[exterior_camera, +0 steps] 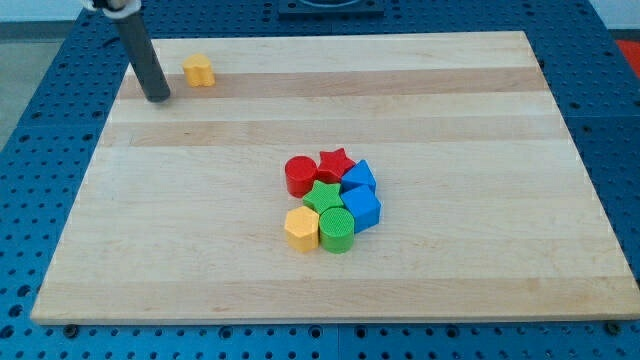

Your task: Move the yellow heart towards the group of blocks

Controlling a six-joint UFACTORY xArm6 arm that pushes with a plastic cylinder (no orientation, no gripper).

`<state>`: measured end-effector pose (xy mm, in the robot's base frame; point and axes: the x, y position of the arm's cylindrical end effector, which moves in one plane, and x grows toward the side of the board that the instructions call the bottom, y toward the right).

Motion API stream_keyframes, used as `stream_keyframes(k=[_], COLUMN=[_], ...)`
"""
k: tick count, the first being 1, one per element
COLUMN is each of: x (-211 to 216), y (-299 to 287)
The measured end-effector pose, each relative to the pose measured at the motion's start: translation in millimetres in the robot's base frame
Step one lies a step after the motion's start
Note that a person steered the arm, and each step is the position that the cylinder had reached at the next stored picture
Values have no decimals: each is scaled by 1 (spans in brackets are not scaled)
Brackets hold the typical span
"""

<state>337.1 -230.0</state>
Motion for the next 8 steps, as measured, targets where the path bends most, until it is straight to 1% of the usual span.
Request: stream_keyframes(k=[1, 2, 3, 4, 5, 6, 7, 8], x=[13, -15, -60, -88, -65, -17, -6, -45], y=[0, -26, -26, -1, 60, 94, 102, 102])
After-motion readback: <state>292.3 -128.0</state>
